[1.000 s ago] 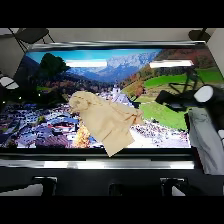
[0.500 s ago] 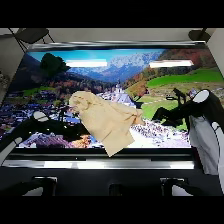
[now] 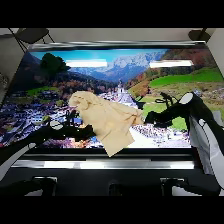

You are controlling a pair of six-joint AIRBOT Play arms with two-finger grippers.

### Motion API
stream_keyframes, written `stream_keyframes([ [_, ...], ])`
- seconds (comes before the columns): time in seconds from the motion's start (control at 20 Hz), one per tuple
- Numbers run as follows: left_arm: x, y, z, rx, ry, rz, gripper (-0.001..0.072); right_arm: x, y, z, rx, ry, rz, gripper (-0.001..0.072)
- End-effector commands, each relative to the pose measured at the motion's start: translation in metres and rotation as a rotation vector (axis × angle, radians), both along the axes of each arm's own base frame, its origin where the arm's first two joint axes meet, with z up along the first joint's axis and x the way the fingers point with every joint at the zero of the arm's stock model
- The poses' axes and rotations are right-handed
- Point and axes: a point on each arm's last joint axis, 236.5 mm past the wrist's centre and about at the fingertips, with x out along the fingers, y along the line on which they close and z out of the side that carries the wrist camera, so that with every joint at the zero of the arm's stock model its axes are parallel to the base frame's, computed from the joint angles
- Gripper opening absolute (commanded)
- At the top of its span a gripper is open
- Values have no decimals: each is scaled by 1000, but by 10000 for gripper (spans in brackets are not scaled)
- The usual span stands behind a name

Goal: Fold the shirts.

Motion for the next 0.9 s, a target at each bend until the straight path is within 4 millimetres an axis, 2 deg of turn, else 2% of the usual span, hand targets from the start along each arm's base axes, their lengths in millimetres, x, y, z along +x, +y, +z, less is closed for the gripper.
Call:
stream_keyframes([
  [0.0, 11, 1, -2, 13, -29, 45, 30, 12, 25, -15, -21, -69, 73, 701],
  [0.15, 12, -4, 6, 0, -54, 4, 30, 33, 36, -31, -47, -132, 54, 691],
  [0.2, 13, -6, 10, -5, -64, -8, 30, 36, 37, -35, -48, -135, 39, 653],
  [0.25, 14, -7, 13, -10, -69, -11, 30, 38, 35, -38, -55, -135, 28, 519],
  [0.3, 15, -8, 16, -13, -77, -12, 29, 41, 35, -40, -57, -140, 23, 329],
  [0.35, 16, -9, 21, -14, -99, -29, 30, 42, 35, -39, -58, -148, 20, 90],
  [0.4, 16, -11, 27, -20, -124, -61, 29, 44, 35, -38, -55, -149, 16, 41],
  [0.45, 15, -13, 36, -31, -153, -101, 29, 44, 37, -33, -48, -153, 18, 40],
  [0.55, 23, -8, 67, -16, -266, -194, 27, 50, 39, -5, -39, -210, 32, 40],
  [0.6, 33, 1, 92, 28, -349, -234, 26, 60, 39, 24, -37, -291, 39, 40],
  [0.65, 44, 11, 126, 77, -441, -249, 26, 72, 39, 64, -36, -408, 43, 39],
  [0.7, 58, 22, 175, 124, -565, -242, 26, 83, 38, 111, -36, -540, 33, 38],
  [0.75, 70, 36, 240, 168, -725, -208, 26, 93, 34, 174, -40, -717, 6, 38],
  [0.8, 75, 52, 308, 202, -890, -155, 27, 94, 28, 242, -47, -903, -26, 39],
  [0.85, 71, 70, 383, 233, -1072, -95, 27, 86, 18, 322, -57, -1125, -75, 39],
])
